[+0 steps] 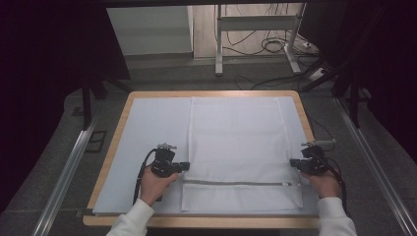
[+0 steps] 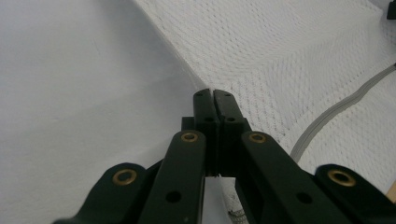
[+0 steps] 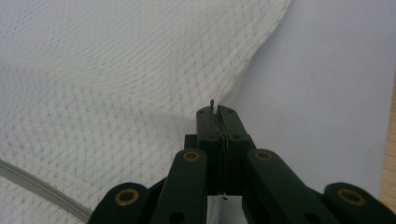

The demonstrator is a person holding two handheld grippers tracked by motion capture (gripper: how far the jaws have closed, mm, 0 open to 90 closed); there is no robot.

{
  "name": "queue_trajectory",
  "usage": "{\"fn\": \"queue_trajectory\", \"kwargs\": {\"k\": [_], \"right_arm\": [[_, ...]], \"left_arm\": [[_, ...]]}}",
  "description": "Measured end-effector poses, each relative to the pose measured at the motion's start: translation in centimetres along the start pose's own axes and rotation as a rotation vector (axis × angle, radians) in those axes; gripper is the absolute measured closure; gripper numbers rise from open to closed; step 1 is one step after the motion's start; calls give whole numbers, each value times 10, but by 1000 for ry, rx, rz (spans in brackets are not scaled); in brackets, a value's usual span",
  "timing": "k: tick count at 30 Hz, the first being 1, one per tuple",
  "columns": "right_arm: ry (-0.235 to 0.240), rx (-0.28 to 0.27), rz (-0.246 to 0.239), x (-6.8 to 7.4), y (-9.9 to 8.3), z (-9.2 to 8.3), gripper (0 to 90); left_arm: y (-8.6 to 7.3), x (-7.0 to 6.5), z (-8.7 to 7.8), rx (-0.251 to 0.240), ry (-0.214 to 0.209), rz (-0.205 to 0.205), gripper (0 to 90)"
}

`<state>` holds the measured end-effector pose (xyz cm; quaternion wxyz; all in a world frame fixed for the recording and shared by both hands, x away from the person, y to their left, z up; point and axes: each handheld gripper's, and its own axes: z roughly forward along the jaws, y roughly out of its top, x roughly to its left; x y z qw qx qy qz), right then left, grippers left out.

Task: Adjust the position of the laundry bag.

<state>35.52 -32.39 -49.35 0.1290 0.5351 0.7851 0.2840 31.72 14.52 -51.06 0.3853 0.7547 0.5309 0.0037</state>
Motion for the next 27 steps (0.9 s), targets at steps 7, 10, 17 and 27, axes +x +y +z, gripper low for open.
{"fn": "queue_trajectory", "kwargs": {"k": [7,10,17,27], "right_arm": [[11,-1,-14,6,1,1,876],[12,-1,-21,7,1,2,876],[28,-7,-25,13,3,3,876],[56,-9,-29,21,4,5,876]], "left_arm": [[-3,5,-6,-2,3,-4,900],[-4,7,-7,-5,4,-7,900],[-6,12,-11,-7,10,-17,900],[-11,19,-20,-14,12,-27,900]]}}
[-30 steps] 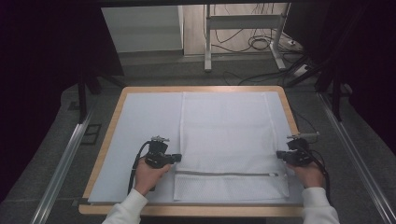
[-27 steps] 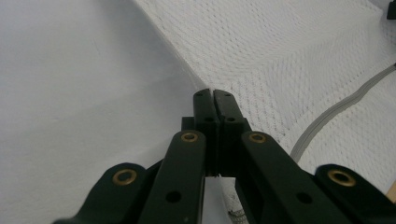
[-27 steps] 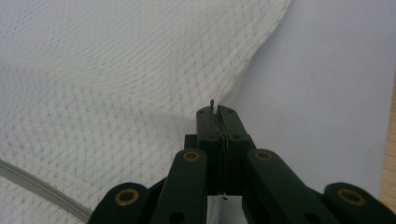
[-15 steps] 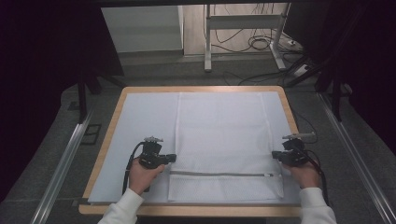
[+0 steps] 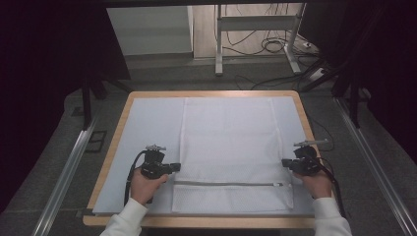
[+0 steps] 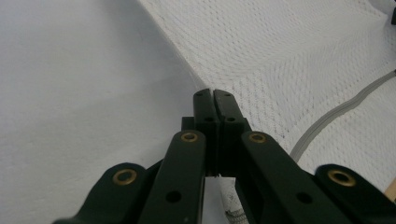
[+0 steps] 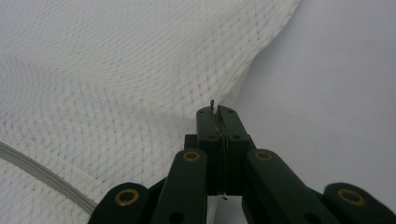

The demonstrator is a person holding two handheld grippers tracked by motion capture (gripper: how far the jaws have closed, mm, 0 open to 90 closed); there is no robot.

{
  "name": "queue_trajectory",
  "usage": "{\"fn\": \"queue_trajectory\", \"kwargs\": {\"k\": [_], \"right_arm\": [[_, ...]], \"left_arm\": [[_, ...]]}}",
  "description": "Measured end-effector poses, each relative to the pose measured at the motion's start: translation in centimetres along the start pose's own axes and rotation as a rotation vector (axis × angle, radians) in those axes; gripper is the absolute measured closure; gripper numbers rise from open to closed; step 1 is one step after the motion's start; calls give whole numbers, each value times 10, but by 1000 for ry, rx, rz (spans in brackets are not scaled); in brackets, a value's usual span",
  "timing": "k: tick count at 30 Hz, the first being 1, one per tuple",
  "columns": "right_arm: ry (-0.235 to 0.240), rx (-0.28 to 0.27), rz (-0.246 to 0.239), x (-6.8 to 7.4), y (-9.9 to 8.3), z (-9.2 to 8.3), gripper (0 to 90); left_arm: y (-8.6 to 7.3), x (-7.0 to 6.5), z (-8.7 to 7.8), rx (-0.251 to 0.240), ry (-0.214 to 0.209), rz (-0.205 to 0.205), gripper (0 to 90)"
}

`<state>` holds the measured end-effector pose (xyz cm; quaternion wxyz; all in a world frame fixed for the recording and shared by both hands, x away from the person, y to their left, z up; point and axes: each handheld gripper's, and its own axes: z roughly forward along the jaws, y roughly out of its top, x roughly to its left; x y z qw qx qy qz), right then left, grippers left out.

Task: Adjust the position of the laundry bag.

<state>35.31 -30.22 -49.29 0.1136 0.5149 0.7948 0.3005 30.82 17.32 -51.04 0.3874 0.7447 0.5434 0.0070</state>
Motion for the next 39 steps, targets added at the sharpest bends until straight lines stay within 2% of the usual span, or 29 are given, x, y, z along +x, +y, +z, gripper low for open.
{"fn": "queue_trajectory", "kwargs": {"k": [6,18,39], "right_arm": [[6,5,-14,6,2,3,875],[29,1,-10,14,2,8,876],[75,1,-53,31,6,18,875]], "left_arm": [[-2,2,-5,-3,3,-1,900],[-5,17,-10,2,9,-31,900],[-13,39,-20,-9,30,-84,900]]}}
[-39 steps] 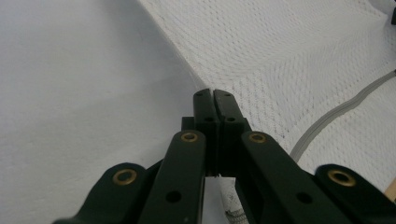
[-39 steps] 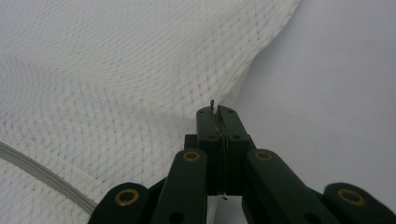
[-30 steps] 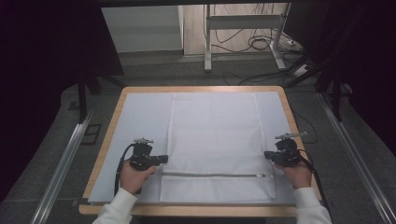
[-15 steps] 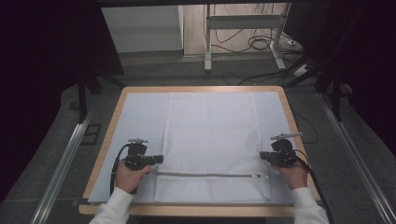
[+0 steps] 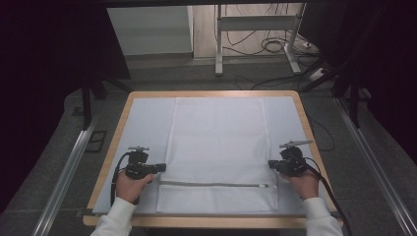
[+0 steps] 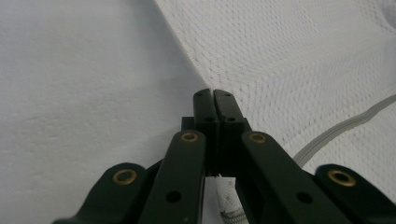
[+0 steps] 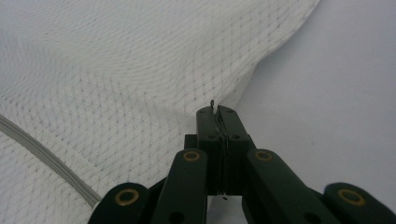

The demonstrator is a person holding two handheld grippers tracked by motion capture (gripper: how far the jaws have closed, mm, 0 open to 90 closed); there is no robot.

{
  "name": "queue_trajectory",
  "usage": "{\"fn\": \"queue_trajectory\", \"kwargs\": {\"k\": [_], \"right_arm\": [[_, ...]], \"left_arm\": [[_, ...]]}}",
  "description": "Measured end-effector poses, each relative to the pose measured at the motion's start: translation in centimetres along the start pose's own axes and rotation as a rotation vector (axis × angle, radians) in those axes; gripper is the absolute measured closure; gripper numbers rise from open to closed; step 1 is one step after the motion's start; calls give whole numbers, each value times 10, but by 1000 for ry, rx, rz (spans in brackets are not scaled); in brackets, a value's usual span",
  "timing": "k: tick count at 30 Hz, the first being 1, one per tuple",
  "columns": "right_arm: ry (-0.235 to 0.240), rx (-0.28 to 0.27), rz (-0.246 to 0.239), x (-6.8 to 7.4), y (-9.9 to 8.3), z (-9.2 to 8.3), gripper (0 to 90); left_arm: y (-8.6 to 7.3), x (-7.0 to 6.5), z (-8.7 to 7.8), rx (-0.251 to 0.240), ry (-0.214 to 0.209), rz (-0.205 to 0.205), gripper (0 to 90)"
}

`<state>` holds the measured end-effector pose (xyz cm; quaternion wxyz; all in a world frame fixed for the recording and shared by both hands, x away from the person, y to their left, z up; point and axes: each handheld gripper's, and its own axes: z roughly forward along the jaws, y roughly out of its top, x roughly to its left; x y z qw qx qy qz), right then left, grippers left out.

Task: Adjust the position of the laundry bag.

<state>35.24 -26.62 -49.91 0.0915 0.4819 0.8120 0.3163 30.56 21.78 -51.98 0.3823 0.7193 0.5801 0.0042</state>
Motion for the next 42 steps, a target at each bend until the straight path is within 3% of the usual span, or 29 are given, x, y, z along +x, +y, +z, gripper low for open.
{"fn": "queue_trajectory", "kwargs": {"k": [8,15,25,34,36,37,38,39,40,42], "right_arm": [[28,-5,3,2,3,5,875],[21,10,-33,11,9,12,875],[-7,28,-42,14,6,10,875],[0,22,-26,8,3,9,875],[-3,21,-30,8,2,8,871],[-3,21,-30,8,2,8,871],[-2,16,-26,7,2,8,868],[-2,16,-26,7,2,8,868],[1,15,-22,6,2,8,868],[2,10,-20,5,1,6,839]], "left_arm": [[-4,7,-6,-12,10,-16,900],[-9,14,-10,-19,19,-33,900],[-6,15,-6,-21,29,-15,900],[-5,13,-3,-5,22,-7,883],[-5,13,-5,-17,31,2,799],[-5,12,-7,-33,40,20,799],[-3,10,-14,-99,85,50,650],[-3,10,-14,-99,85,50,617],[-2,9,-19,-137,97,57,617],[3,0,-31,-200,104,64,440]]}}
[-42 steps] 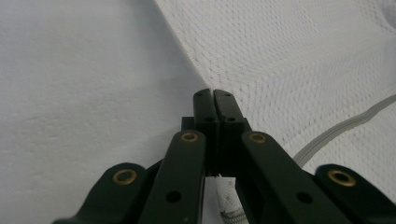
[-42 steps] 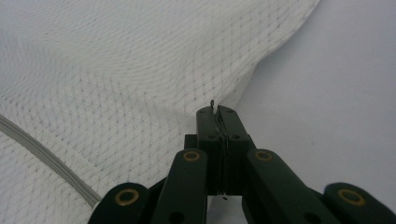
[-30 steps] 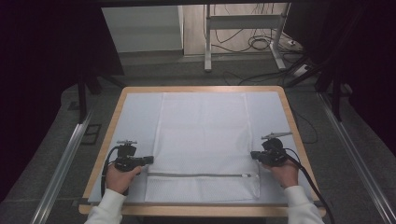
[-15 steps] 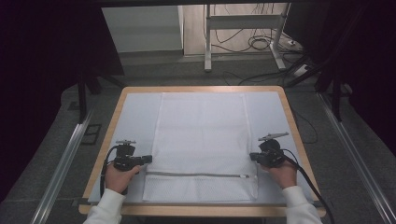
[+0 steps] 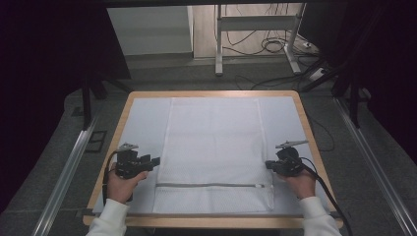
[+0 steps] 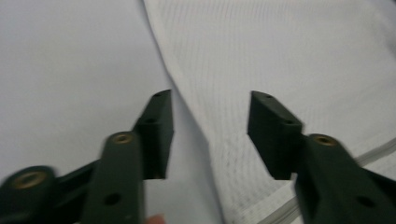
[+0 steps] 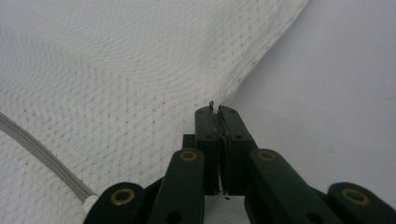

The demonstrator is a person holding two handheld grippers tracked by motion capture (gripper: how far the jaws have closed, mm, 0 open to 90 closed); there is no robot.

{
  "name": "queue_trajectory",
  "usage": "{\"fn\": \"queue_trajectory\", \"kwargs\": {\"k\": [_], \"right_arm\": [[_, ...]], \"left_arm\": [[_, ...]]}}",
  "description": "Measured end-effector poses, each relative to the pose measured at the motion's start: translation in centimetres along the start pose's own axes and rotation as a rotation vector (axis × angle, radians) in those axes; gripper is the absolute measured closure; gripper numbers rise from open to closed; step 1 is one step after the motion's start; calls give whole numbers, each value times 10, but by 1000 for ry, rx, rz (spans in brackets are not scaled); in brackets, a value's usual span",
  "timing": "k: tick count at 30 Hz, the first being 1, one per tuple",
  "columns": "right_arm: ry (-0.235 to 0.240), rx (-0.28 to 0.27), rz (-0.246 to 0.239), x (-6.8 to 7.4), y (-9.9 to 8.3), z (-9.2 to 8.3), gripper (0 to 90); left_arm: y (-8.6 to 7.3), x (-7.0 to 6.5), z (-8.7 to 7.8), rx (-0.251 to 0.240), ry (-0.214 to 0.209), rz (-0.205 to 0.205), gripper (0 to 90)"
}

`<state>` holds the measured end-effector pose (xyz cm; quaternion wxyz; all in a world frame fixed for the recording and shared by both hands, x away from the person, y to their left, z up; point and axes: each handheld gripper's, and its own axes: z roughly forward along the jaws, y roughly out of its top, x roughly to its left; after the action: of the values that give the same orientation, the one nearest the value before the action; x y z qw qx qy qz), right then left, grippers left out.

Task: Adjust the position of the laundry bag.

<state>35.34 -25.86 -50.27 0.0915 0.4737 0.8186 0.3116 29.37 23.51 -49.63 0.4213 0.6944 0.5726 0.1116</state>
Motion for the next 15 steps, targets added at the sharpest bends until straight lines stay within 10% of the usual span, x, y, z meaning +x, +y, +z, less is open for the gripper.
{"fn": "queue_trajectory", "kwargs": {"k": [6,15], "right_arm": [[-13,-54,6,-3,-2,-11,487],[-12,-138,50,-11,-8,-26,359]], "left_arm": [[8,-20,-2,-3,-24,33,323],[11,-40,3,21,-74,69,311]]}}
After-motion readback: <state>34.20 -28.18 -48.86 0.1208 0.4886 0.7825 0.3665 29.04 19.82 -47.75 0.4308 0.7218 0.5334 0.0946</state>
